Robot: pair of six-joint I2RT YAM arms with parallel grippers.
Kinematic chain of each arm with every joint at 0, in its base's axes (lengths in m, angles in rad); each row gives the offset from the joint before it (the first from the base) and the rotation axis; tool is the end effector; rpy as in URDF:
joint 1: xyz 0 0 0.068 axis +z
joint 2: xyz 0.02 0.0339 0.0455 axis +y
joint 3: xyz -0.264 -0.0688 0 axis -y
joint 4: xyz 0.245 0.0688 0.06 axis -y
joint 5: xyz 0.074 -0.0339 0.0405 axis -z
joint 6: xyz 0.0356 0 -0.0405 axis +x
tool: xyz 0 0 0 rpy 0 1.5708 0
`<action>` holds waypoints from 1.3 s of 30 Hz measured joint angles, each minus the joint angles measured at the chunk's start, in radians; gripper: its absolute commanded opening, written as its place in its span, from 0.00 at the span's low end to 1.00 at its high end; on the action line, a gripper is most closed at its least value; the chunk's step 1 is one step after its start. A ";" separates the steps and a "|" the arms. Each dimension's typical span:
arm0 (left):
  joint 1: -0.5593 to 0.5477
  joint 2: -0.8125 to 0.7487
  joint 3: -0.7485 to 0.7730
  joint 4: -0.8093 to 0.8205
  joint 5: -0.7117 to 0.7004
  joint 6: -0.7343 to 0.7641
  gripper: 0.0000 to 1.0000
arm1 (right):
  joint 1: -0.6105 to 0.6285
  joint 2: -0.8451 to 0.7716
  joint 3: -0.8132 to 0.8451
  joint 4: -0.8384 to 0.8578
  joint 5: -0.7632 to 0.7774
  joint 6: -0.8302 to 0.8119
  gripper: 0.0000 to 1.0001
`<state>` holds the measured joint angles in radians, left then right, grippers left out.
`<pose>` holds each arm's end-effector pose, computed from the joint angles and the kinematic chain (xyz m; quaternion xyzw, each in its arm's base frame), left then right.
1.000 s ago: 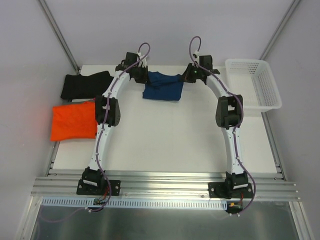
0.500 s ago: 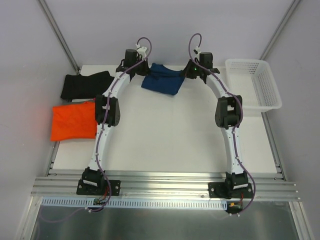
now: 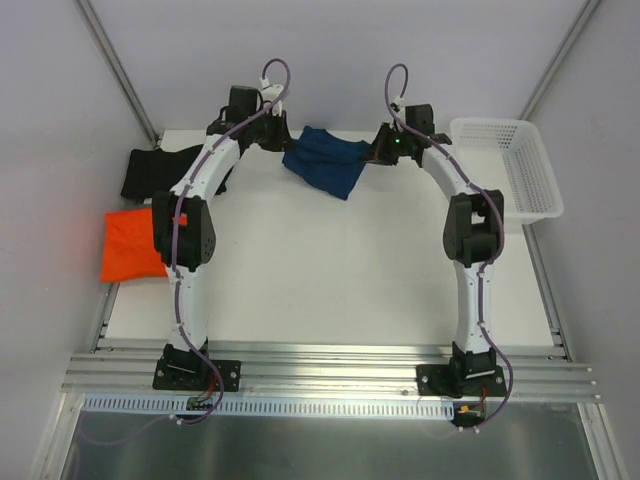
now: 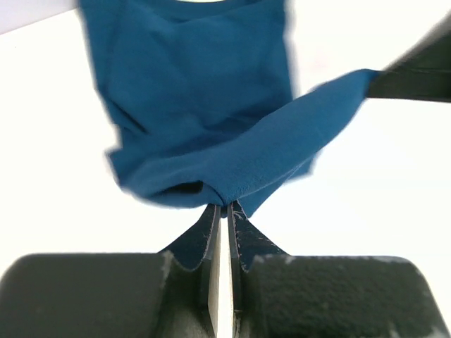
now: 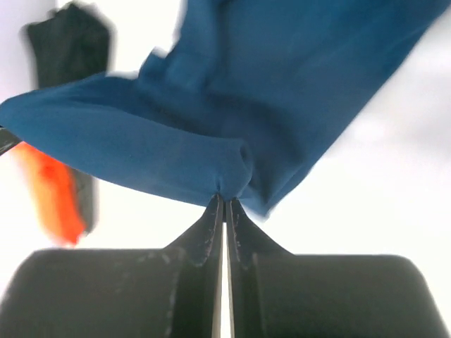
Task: Fold and stack the t-shirts
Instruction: Fold the tshirt, then neatly place the folded tshirt to the corner
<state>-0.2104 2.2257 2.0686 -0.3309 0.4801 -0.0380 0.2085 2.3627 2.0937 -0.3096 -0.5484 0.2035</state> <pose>0.5104 -0.1258 0.2943 0.1937 0.8188 -0.2642 0.4715 0.5317 0.1315 0.2346 -0.1310 0.8463 0.3268 0.3998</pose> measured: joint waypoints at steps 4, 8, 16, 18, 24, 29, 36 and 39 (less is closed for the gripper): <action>0.000 -0.168 -0.053 -0.113 0.058 0.004 0.00 | 0.000 -0.166 -0.092 -0.060 -0.058 0.011 0.01; 0.001 -0.269 -0.095 -0.207 0.100 0.006 0.00 | 0.000 -0.310 -0.167 -0.100 -0.112 0.019 0.01; 0.001 -0.257 -0.123 -0.486 0.203 0.008 0.00 | 0.000 -0.394 -0.362 -0.175 -0.186 0.033 0.01; 0.001 -0.238 -0.114 -0.548 0.228 0.008 0.00 | 0.000 -0.396 -0.403 -0.209 -0.195 0.032 0.01; 0.001 -0.234 -0.121 -0.649 0.267 0.009 0.00 | 0.007 -0.452 -0.455 -0.303 -0.213 0.025 0.01; 0.001 -0.236 -0.121 -0.665 0.270 0.008 0.00 | 0.007 -0.479 -0.375 -0.317 -0.216 0.020 0.01; 0.001 -0.231 -0.105 -0.669 0.257 0.008 0.00 | 0.012 -0.344 -0.120 -0.293 -0.216 0.021 0.01; 0.005 -0.196 -0.044 -0.672 0.231 0.008 0.00 | 0.018 -0.253 -0.057 -0.272 -0.214 0.021 0.01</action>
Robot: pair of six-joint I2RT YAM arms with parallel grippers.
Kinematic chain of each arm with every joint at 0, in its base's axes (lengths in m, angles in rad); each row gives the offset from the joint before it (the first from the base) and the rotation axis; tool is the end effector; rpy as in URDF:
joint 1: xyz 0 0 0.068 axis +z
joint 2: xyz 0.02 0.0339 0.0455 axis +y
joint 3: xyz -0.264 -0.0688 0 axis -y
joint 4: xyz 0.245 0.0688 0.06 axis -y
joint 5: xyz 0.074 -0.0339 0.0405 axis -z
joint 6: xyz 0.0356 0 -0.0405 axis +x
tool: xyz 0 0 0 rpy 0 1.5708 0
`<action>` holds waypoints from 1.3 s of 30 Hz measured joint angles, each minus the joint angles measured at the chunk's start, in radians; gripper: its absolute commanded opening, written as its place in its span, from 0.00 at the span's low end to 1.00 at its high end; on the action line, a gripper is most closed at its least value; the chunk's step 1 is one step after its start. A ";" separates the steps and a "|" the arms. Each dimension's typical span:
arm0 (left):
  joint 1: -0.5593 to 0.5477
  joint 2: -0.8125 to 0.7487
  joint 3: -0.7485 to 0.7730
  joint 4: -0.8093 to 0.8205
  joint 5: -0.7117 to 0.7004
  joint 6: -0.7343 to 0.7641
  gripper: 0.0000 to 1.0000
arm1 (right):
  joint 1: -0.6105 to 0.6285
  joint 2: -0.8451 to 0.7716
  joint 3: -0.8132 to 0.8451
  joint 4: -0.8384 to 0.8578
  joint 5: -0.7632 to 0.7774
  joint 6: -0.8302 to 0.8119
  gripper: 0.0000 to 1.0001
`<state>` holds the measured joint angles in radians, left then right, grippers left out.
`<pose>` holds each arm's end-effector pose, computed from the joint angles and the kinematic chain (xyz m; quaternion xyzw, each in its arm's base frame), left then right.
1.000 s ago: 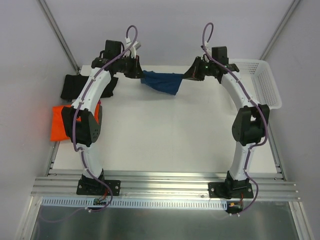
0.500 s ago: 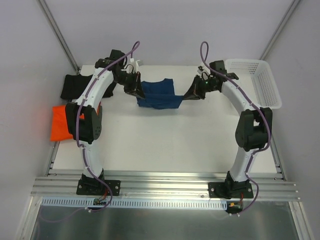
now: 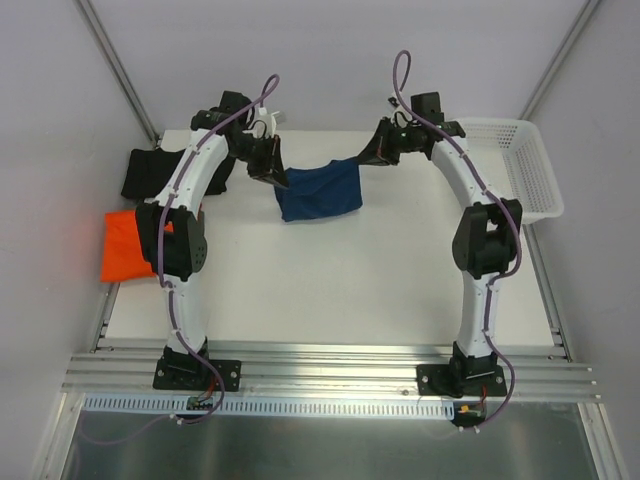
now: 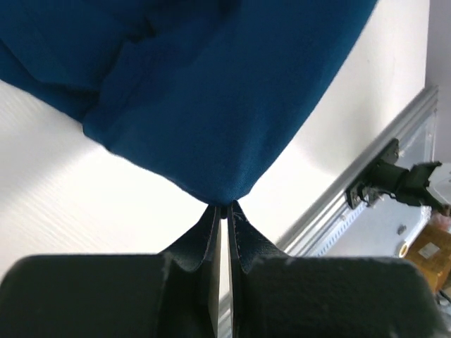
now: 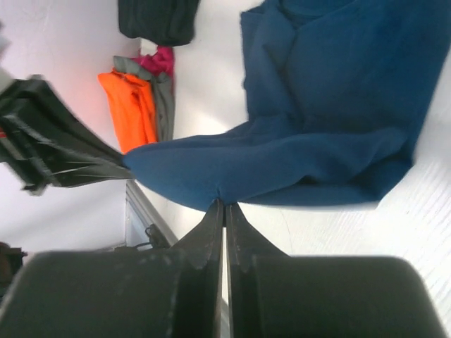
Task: Fold and stack the t-shirts
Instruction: Neatly place the folded tshirt to the corner
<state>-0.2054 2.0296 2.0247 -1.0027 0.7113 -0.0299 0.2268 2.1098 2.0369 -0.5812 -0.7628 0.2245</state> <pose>0.4222 -0.1117 0.3236 0.1753 0.8886 -0.3627 0.2194 0.4655 0.1327 0.3214 -0.1657 0.8322 0.4172 0.3256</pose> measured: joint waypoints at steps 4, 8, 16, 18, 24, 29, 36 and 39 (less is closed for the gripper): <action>0.018 0.094 0.113 0.010 -0.046 -0.003 0.00 | 0.002 0.121 0.051 0.020 0.008 0.004 0.01; 0.039 0.197 0.199 0.038 -0.097 -0.011 0.00 | 0.005 0.235 0.123 0.029 0.020 0.009 0.00; 0.042 0.342 0.304 0.105 -0.211 -0.030 0.00 | 0.008 0.314 0.218 0.063 0.045 0.011 0.01; 0.043 0.356 0.318 0.125 -0.230 -0.034 0.00 | 0.008 0.317 0.238 0.080 0.050 0.011 0.01; 0.043 0.393 0.401 0.201 -0.284 -0.040 0.00 | 0.006 0.359 0.305 0.134 0.076 0.011 0.20; 0.043 0.454 0.467 0.278 -0.387 -0.058 0.86 | 0.000 0.433 0.354 0.158 0.129 -0.007 0.75; 0.042 0.491 0.462 0.304 -0.521 -0.063 0.97 | -0.015 0.427 0.305 0.146 0.171 -0.053 0.77; 0.041 0.464 0.422 0.313 -0.546 -0.063 0.95 | -0.020 0.373 0.250 0.131 0.172 -0.061 0.77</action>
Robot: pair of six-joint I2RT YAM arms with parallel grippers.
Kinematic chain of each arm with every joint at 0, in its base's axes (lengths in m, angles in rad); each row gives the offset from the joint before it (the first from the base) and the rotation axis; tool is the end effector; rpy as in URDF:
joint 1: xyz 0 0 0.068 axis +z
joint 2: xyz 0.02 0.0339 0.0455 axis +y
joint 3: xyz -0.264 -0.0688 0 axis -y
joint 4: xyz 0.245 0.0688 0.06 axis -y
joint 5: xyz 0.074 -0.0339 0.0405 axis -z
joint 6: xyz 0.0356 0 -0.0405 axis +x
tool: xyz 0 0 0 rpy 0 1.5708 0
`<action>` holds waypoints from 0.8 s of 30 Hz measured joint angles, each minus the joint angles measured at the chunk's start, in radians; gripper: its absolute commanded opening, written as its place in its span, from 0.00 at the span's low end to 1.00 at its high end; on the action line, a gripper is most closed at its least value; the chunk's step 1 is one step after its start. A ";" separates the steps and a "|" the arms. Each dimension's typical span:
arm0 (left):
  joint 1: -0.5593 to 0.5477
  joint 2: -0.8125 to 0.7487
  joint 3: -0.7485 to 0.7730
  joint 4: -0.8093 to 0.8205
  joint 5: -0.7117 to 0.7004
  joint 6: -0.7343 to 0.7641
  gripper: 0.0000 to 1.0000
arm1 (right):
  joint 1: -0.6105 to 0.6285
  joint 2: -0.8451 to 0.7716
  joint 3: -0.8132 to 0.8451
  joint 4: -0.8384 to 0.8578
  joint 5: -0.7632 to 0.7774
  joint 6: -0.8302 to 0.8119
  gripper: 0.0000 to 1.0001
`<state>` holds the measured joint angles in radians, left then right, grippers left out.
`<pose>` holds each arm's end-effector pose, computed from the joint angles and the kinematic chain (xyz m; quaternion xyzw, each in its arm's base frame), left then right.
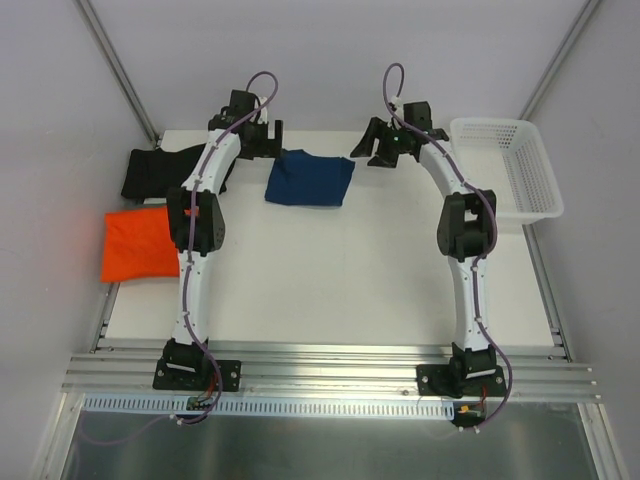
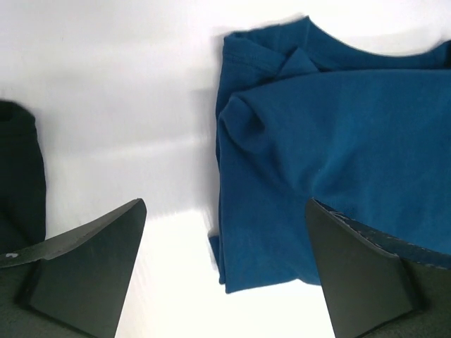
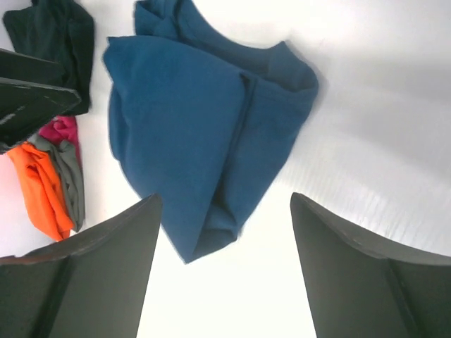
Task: Fold and stack the t-shirts
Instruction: Neatly place the folded tshirt to the corner
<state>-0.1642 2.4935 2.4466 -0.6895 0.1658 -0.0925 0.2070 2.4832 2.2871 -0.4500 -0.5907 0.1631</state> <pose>0.5504 -0.0971 0.2480 0.0662 0.9093 -0.1268 0.3908 0.5474 0.1352 0.2238 -0.1486 0.8532 0.3346 0.3715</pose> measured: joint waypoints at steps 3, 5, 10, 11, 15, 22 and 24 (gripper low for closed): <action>0.000 -0.059 -0.079 -0.002 -0.010 0.000 0.94 | 0.002 -0.053 -0.017 -0.001 -0.001 -0.002 0.77; 0.000 -0.110 -0.142 -0.003 -0.008 0.001 0.95 | 0.010 -0.085 -0.021 0.001 -0.003 -0.003 0.77; 0.011 -0.172 -0.193 -0.003 0.074 0.000 0.99 | 0.063 -0.135 -0.047 0.013 -0.016 -0.003 0.77; 0.016 -0.172 -0.193 0.001 0.113 -0.002 0.99 | 0.073 -0.135 -0.050 0.013 -0.017 -0.002 0.77; 0.046 -0.158 -0.195 0.000 0.231 -0.027 0.99 | 0.113 -0.124 -0.061 0.003 -0.028 0.004 0.77; 0.101 -0.062 -0.195 0.000 0.323 -0.050 0.99 | 0.128 -0.066 -0.058 0.068 -0.082 0.077 0.76; 0.109 -0.042 -0.195 -0.005 0.326 -0.050 0.99 | 0.130 -0.019 -0.035 0.085 -0.089 0.100 0.76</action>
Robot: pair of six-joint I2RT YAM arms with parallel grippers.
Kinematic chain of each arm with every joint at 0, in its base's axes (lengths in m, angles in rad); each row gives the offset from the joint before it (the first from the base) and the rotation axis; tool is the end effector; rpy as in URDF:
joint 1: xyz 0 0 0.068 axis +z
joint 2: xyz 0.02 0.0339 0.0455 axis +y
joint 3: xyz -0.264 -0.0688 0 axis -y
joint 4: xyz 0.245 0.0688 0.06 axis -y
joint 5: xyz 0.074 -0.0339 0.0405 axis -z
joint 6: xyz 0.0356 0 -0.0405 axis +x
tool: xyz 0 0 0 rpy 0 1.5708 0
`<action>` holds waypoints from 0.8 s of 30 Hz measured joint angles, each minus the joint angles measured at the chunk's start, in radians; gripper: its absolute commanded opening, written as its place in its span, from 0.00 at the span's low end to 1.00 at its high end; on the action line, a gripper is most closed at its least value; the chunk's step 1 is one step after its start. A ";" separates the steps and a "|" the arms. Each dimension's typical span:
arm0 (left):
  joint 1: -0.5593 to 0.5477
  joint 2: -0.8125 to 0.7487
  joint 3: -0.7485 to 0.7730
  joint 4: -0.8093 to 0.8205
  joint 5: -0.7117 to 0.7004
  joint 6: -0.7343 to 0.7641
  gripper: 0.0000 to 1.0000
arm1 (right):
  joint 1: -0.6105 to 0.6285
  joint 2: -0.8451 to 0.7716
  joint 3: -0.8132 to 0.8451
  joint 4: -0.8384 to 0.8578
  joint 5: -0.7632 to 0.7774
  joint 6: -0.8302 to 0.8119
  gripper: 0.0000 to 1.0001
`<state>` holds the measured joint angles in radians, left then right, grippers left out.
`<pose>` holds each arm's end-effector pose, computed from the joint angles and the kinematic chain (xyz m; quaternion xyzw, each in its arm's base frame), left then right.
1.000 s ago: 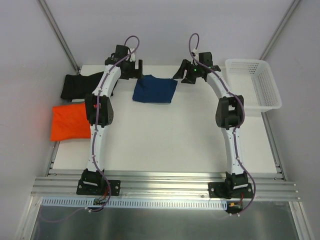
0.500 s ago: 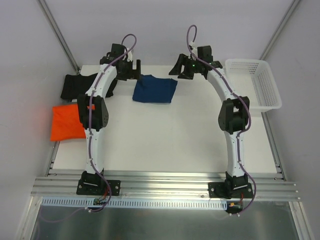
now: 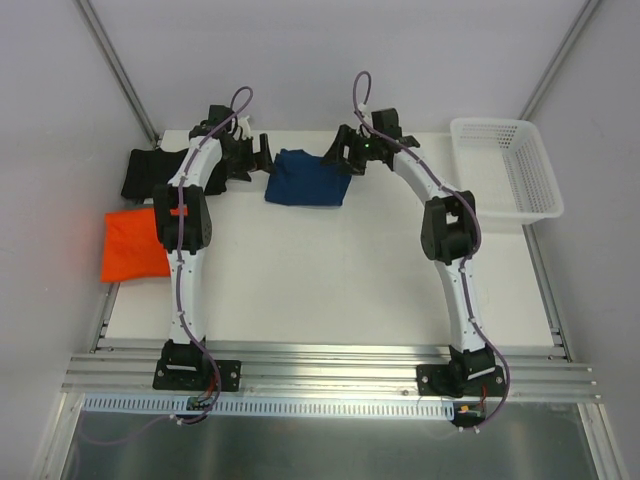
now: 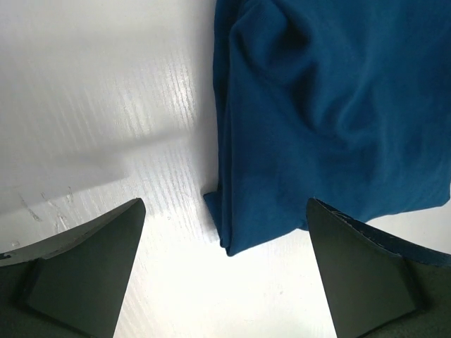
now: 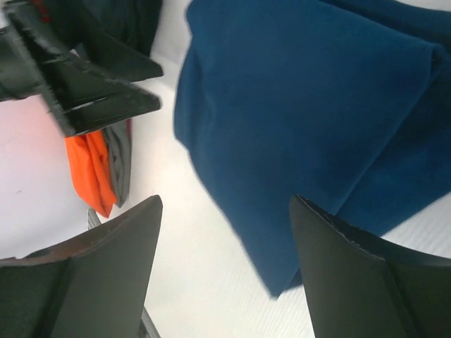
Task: Fold and stack the t-shirts
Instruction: Neatly place the folded tshirt to the corner
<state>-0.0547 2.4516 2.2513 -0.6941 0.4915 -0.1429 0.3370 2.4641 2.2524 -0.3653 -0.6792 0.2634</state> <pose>0.5399 -0.0464 0.2094 0.0403 0.9177 -0.2601 0.2976 0.5240 0.2073 0.2307 -0.1892 0.8225 0.4126 0.3428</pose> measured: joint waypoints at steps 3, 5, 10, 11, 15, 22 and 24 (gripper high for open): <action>0.002 0.009 -0.005 -0.002 0.002 0.000 0.99 | 0.007 0.089 0.041 0.034 -0.003 0.033 0.76; 0.002 -0.001 -0.019 0.004 0.004 0.000 0.99 | 0.014 0.140 0.061 0.049 -0.003 0.054 0.76; 0.002 -0.065 -0.110 -0.006 0.006 0.000 0.99 | 0.032 0.206 0.092 0.093 -0.024 0.110 0.76; 0.002 -0.078 -0.121 -0.006 0.005 -0.001 0.99 | 0.034 0.206 0.092 0.095 -0.024 0.114 0.76; 0.002 -0.116 -0.128 -0.006 0.005 -0.003 0.99 | 0.035 0.177 0.008 0.131 -0.065 0.137 0.75; 0.005 -0.127 -0.127 -0.003 0.014 -0.017 0.99 | 0.014 0.031 -0.243 0.087 -0.140 0.147 0.75; 0.010 -0.107 -0.107 -0.003 0.033 -0.028 0.99 | 0.007 0.013 -0.272 0.071 -0.151 0.147 0.75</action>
<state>-0.0452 2.3444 2.1441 -0.6971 0.5247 -0.1707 0.3443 2.4767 1.9800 -0.2943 -0.8303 0.4103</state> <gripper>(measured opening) 0.991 0.751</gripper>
